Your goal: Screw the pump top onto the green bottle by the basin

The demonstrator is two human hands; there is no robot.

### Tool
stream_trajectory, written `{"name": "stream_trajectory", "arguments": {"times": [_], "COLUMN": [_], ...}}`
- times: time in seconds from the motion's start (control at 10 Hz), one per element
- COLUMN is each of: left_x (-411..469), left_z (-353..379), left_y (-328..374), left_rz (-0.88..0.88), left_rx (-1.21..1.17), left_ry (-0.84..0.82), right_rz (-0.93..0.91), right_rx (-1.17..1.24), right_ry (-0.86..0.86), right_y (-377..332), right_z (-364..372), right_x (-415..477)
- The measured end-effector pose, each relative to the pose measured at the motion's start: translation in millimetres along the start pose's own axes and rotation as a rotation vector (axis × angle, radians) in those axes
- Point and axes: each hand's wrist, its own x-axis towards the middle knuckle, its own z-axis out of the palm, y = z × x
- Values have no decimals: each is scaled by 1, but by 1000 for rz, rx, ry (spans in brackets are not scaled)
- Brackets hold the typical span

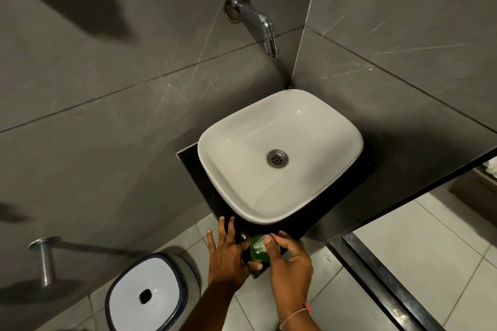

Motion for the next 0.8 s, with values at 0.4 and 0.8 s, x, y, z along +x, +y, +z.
{"name": "stream_trajectory", "arguments": {"times": [0.4,0.8], "left_x": [3,1], "left_z": [5,3], "left_y": [-2,-3], "left_rz": [-14,5], "left_rx": [23,25], "left_ry": [-5,-74], "right_rz": [-159,-152], "right_rx": [-577,-523], "right_ry": [-279,-305], "right_y": [-23,-28], "right_z": [-25,-33], "right_x": [31,34]}}
